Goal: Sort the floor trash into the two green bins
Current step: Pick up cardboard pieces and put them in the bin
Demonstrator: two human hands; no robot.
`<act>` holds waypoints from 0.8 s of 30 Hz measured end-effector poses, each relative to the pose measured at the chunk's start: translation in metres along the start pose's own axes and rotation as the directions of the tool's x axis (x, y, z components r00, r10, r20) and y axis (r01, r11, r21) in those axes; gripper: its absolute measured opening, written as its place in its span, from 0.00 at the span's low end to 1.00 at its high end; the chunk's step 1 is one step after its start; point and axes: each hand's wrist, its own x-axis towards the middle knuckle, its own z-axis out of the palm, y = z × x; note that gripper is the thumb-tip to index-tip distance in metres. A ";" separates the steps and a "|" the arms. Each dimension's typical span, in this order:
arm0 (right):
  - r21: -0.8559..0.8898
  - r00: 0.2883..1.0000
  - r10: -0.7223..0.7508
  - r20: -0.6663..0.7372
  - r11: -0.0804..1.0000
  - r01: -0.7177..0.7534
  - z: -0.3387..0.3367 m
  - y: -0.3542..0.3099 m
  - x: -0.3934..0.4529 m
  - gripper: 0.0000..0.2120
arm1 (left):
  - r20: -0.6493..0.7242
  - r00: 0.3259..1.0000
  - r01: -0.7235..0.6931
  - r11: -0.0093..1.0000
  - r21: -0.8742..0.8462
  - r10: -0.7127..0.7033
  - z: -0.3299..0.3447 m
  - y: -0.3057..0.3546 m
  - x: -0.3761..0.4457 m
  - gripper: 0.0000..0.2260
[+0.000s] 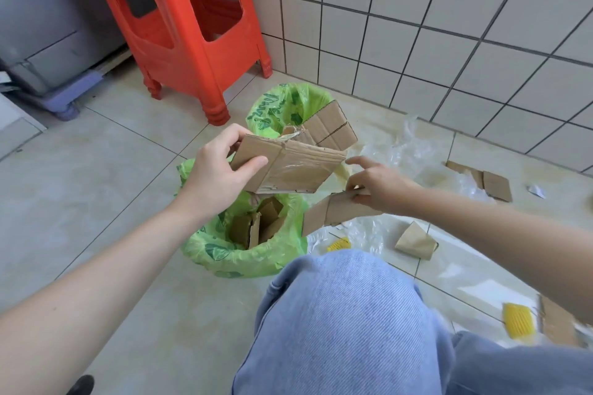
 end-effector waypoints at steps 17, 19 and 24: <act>-0.026 0.964 0.252 0.088 0.968 -0.251 0.025 0.025 0.014 0.10 | -0.214 0.974 0.069 0.996 -0.048 -0.078 -0.019 -0.012 0.015 0.07; -0.060 0.967 0.239 0.086 0.970 -0.235 0.023 0.027 0.012 0.10 | -0.251 0.964 0.095 0.995 0.020 -0.087 -0.025 -0.017 0.016 0.07; -0.050 0.977 0.212 0.026 0.976 -0.211 0.008 0.013 0.019 0.10 | -0.254 0.956 0.193 0.966 0.174 -0.146 -0.029 -0.033 0.009 0.06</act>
